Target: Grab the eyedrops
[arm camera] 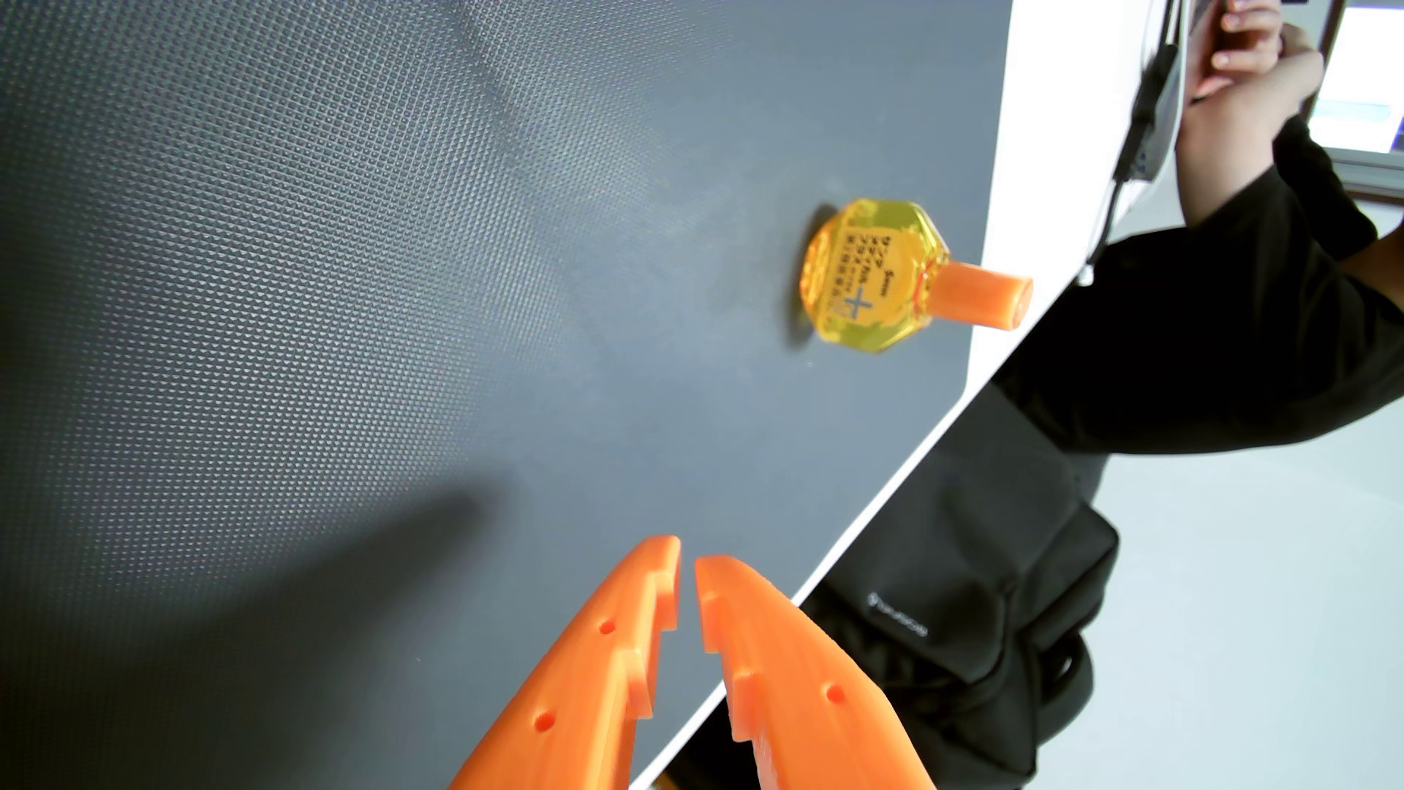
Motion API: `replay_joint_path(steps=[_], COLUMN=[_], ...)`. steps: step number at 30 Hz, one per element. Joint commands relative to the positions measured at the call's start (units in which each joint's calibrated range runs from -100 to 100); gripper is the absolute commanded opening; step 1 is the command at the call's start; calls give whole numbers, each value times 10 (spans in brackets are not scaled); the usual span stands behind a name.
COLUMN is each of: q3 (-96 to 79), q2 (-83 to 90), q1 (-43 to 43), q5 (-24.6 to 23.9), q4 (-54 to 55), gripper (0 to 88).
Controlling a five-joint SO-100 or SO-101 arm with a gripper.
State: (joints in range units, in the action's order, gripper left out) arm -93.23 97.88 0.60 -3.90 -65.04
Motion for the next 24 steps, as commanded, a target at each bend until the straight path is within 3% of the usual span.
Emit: replay_joint_path(steps=[1,10,16,24], q3=[0,38,75,174], q2=[4,-5,-20,-156], q1=[2,-4,1,4], q5=[-1,5,36,53], q4=[3,2,0,2], gripper=[12,12,11,11])
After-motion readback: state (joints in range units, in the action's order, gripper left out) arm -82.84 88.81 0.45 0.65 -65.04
